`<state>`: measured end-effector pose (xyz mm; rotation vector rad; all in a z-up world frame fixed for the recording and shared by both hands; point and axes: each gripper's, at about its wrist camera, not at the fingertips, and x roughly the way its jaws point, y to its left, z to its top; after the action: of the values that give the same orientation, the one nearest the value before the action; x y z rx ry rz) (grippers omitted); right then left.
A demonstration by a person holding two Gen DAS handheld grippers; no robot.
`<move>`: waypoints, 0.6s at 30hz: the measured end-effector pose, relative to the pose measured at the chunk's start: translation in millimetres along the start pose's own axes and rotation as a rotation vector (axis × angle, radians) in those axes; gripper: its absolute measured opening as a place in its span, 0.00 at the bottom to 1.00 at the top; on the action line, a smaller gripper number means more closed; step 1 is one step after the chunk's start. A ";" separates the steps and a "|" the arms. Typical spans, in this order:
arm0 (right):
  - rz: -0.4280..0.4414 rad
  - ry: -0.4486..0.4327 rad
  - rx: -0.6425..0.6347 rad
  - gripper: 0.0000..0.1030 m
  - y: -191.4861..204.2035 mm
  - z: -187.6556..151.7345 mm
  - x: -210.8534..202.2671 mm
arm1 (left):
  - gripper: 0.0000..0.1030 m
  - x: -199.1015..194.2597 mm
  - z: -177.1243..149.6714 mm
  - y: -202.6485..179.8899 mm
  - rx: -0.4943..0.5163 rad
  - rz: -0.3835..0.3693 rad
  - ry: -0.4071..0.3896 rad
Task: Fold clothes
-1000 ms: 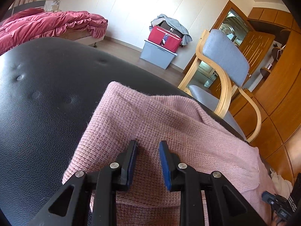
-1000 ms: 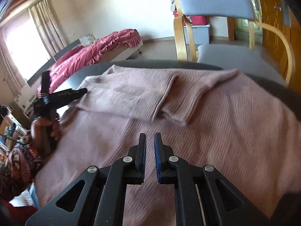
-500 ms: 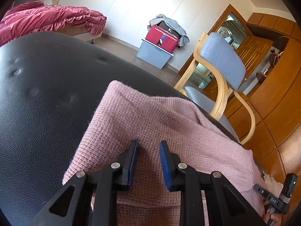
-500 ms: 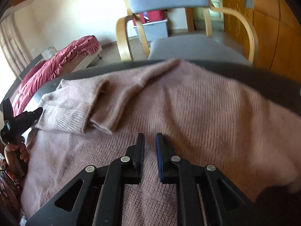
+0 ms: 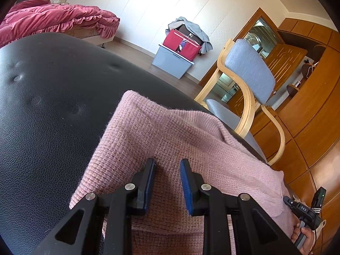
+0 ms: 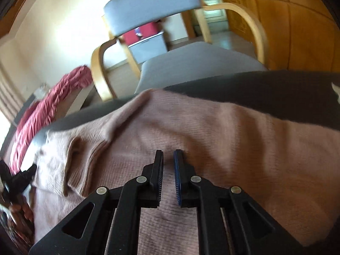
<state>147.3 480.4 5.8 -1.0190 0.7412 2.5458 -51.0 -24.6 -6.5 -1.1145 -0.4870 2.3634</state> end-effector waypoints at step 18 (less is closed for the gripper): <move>-0.008 -0.034 0.134 0.10 -33.2 -6.1 -14.9 | 0.24 1.3 1.1 -0.7 -0.015 -0.016 -0.002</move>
<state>176.0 502.9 0.9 -0.9306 0.8829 2.4630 -52.4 -23.5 -6.2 -1.1110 -0.5129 2.3508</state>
